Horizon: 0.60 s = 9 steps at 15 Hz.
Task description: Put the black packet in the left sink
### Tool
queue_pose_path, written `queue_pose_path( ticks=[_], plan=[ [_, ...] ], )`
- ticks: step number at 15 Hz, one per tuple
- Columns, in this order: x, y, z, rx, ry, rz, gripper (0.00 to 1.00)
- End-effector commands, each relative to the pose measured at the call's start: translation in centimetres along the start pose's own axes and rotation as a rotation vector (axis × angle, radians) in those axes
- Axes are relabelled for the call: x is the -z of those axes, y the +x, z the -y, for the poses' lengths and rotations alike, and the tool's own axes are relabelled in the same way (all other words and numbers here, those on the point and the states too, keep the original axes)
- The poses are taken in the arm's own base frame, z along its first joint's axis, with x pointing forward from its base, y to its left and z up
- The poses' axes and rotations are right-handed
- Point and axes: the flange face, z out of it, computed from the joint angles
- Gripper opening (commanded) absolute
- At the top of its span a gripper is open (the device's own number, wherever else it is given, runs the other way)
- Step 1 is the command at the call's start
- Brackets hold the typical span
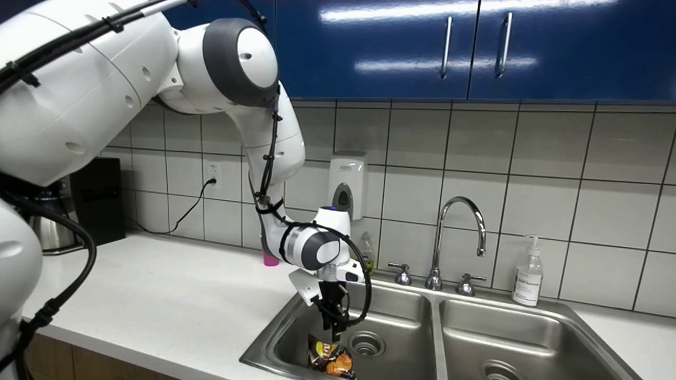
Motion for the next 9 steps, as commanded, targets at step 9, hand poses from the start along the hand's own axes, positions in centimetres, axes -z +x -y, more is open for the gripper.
queue_pose_path(
  ticks=[9],
  plan=[
    [8.2, -2.2, 2.8, 0.133, 0.086, -0.038, 1.0]
  ],
)
